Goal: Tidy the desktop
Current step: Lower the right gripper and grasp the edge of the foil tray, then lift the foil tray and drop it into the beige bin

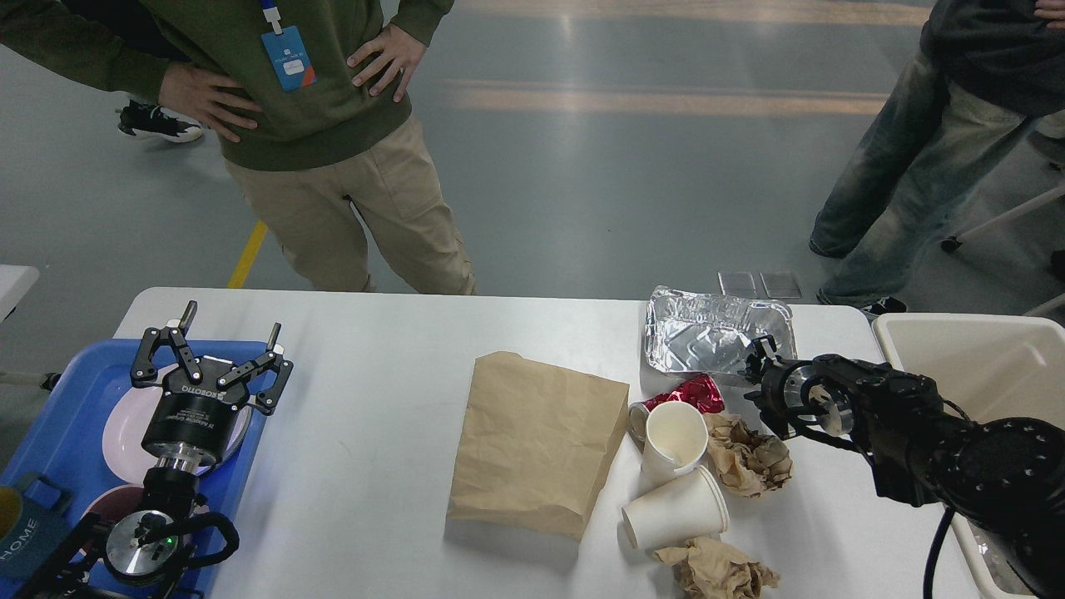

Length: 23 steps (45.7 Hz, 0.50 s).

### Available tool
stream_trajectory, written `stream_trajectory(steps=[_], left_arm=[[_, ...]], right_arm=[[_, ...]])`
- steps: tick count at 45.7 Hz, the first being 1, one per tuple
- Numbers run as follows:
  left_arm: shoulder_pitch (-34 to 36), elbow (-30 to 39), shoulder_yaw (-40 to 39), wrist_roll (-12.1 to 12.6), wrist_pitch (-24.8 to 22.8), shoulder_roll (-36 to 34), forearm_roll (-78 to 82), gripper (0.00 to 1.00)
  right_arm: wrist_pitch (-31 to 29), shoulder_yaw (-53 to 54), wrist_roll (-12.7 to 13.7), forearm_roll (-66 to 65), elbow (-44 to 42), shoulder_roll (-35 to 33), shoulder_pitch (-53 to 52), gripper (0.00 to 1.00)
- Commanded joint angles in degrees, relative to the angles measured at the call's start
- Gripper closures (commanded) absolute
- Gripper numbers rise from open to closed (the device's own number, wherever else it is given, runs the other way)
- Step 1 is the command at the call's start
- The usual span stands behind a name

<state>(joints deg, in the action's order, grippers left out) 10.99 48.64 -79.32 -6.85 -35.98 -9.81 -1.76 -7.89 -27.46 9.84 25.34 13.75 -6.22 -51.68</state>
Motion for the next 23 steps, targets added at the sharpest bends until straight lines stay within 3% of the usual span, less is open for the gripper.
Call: stream_trajectory(steps=[1,13,17,23], left_arm=[[0.0,0.1,0.0,0.0,0.0,0.1,0.0,0.03],[0.0,0.0,0.0,0.0,0.0,0.0,0.0,0.03],[0.0,0.1,0.0,0.0,-0.1,0.0,0.0,0.03],[0.1,0.1,0.0,0.0,-0.1,0.1,0.0,0.03]], right_arm=[[-0.1,0.0,0.4,-0.1,0.1,-0.5,0.0,1.00],[0.0,0.6,2.5,-0.1,2.1,-3.7,-1.7,1.00],[0.1,0.8,3.0,-0.1,7.1,-7.7,-4.5,1.00],[0.1,-0.5,6.0,-0.3,16.0,-12.2,-10.4,1.00]])
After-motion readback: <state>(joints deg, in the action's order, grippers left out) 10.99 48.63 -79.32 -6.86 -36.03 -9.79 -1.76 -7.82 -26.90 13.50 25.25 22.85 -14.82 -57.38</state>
